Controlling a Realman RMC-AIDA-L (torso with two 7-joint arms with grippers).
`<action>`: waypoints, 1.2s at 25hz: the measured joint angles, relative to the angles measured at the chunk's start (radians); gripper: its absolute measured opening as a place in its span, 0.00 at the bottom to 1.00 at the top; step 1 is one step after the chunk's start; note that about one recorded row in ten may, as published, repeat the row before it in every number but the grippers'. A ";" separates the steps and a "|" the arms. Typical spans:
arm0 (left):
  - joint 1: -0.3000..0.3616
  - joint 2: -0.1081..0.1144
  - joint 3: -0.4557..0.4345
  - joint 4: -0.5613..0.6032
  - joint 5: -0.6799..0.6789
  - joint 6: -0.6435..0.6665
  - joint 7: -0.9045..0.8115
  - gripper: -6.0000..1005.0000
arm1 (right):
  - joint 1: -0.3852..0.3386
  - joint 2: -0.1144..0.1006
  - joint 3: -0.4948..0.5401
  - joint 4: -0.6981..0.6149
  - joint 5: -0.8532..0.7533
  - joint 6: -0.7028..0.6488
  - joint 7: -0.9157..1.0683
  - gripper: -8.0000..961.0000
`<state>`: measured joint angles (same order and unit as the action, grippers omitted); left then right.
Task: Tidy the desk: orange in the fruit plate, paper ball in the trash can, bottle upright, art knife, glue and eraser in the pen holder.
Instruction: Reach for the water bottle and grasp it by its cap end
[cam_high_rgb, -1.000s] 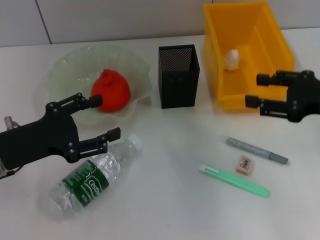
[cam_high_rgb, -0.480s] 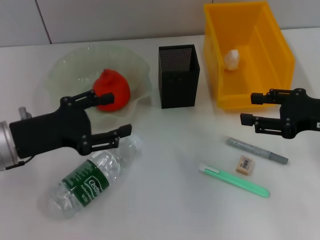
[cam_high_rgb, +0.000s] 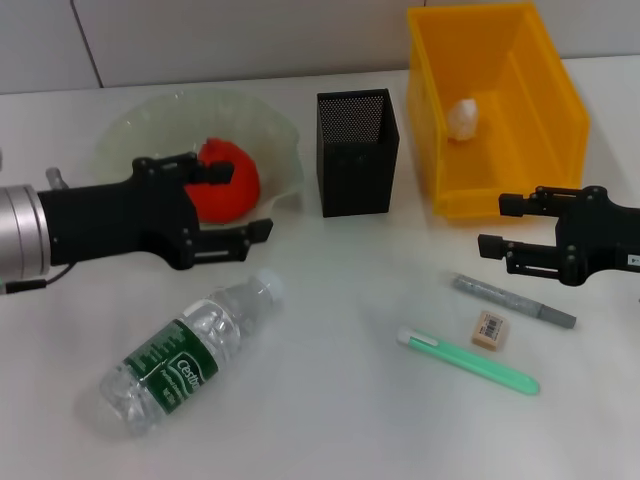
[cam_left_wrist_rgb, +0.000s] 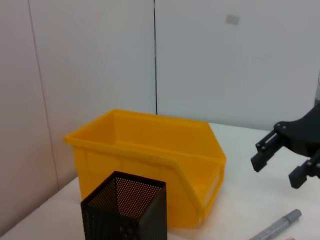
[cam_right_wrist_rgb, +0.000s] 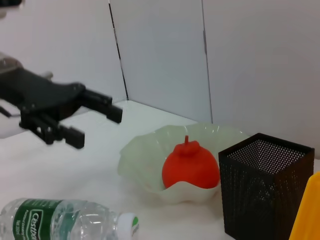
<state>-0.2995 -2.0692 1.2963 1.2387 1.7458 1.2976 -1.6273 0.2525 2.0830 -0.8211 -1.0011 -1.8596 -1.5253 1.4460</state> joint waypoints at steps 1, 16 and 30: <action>0.000 0.000 0.000 0.000 0.000 0.000 0.000 0.80 | 0.000 0.000 0.000 0.000 0.000 0.000 0.000 0.68; -0.001 0.000 0.061 0.385 0.339 -0.007 -0.548 0.80 | 0.009 -0.001 0.000 0.062 0.003 0.014 -0.045 0.67; -0.021 -0.003 0.333 0.438 0.714 -0.005 -0.800 0.80 | 0.020 0.000 0.000 0.088 0.015 0.039 -0.075 0.67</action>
<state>-0.3206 -2.0721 1.6292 1.6768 2.4595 1.2924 -2.4276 0.2724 2.0827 -0.8207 -0.9131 -1.8447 -1.4863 1.3714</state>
